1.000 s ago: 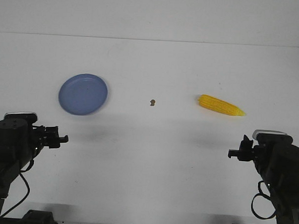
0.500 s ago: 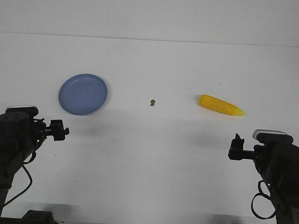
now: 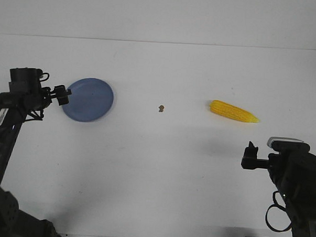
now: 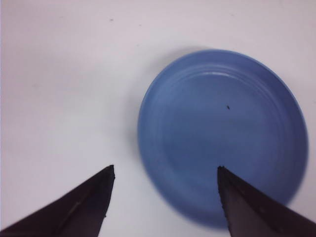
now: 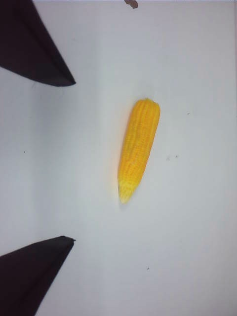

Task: Place corn on plate with both arms
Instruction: 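Open the left gripper and reach it to the blue plate's rim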

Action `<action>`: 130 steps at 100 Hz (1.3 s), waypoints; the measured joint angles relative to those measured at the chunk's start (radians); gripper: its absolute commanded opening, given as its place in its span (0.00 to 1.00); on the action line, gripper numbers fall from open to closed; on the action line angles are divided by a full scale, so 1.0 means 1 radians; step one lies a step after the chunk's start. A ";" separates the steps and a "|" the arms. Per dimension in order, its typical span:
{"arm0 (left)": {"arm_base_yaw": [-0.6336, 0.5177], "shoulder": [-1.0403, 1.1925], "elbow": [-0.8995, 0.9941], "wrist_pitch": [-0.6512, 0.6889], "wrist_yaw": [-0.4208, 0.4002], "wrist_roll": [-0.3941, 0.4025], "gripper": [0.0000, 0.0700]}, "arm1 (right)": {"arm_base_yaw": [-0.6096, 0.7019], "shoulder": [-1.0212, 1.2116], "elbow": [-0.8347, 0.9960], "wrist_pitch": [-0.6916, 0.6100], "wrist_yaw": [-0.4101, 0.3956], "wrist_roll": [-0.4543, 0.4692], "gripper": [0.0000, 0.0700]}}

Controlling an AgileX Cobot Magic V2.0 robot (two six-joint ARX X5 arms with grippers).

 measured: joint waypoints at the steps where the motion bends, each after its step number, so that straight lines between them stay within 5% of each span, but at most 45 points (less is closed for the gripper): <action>1: 0.000 0.011 0.008 -0.001 0.000 0.000 0.61 | 0.000 0.000 0.000 0.000 0.000 0.000 0.91; 39: 0.011 0.237 0.109 -0.016 0.002 0.005 0.61 | 0.000 0.000 0.000 -0.010 0.000 0.000 0.91; 118: 0.043 0.354 0.111 0.025 0.003 0.005 0.61 | 0.000 0.000 0.000 -0.014 0.000 0.000 0.91; 124: 0.043 0.362 0.111 0.024 0.003 0.005 0.56 | 0.000 0.000 0.000 -0.014 0.000 0.000 0.91; 130: 0.043 0.364 0.111 0.026 0.006 0.004 0.29 | 0.000 0.000 0.000 -0.014 0.000 0.000 0.91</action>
